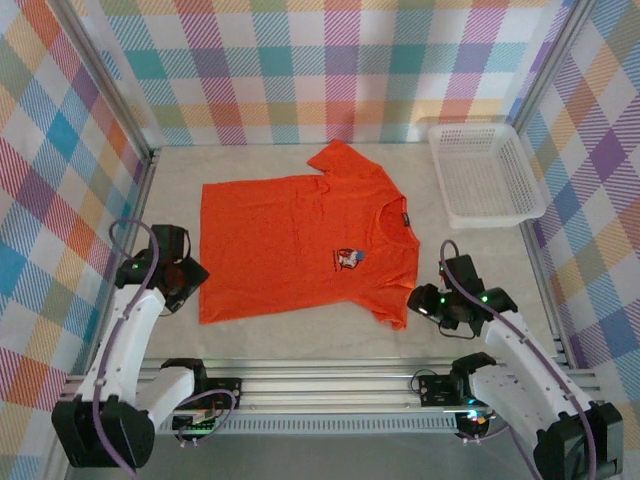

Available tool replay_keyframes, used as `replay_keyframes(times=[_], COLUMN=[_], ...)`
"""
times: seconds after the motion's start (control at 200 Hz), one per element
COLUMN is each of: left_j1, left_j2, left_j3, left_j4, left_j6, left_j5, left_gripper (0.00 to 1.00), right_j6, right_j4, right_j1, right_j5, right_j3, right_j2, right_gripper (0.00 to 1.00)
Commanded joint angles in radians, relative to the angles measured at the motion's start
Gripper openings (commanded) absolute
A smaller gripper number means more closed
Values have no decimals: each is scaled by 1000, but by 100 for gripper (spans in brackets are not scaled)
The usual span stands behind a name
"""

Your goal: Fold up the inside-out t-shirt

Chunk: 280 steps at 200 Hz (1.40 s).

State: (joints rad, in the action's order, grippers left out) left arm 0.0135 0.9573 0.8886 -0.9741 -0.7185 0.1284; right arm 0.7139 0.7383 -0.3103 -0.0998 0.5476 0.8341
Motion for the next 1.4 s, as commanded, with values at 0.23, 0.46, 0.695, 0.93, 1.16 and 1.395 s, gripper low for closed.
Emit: replay_keyframes(times=[0.23, 0.46, 0.695, 0.93, 1.16, 1.395], left_j1=[294, 296, 296, 296, 295, 286], left_j2=[260, 458, 482, 480, 498, 549], left_j3=[19, 107, 141, 123, 134, 154], left_j4=[366, 369, 362, 356, 338, 339], left_j6=[-86, -62, -53, -51, -39, -17], left_j5=[-198, -190, -192, -182, -169, -134], left_gripper=[50, 44, 43, 42, 42, 40], right_j6=[67, 111, 114, 138, 170, 141], right_j4=[-71, -140, -213, -207, -148, -10], right_j1=[-331, -438, -446, -458, -457, -458], right_j5=[-15, 60, 95, 141, 197, 91], right_j3=[94, 48, 67, 115, 136, 181], right_j2=[188, 250, 372, 513, 508, 329], right_gripper=[18, 22, 36, 41, 8, 0])
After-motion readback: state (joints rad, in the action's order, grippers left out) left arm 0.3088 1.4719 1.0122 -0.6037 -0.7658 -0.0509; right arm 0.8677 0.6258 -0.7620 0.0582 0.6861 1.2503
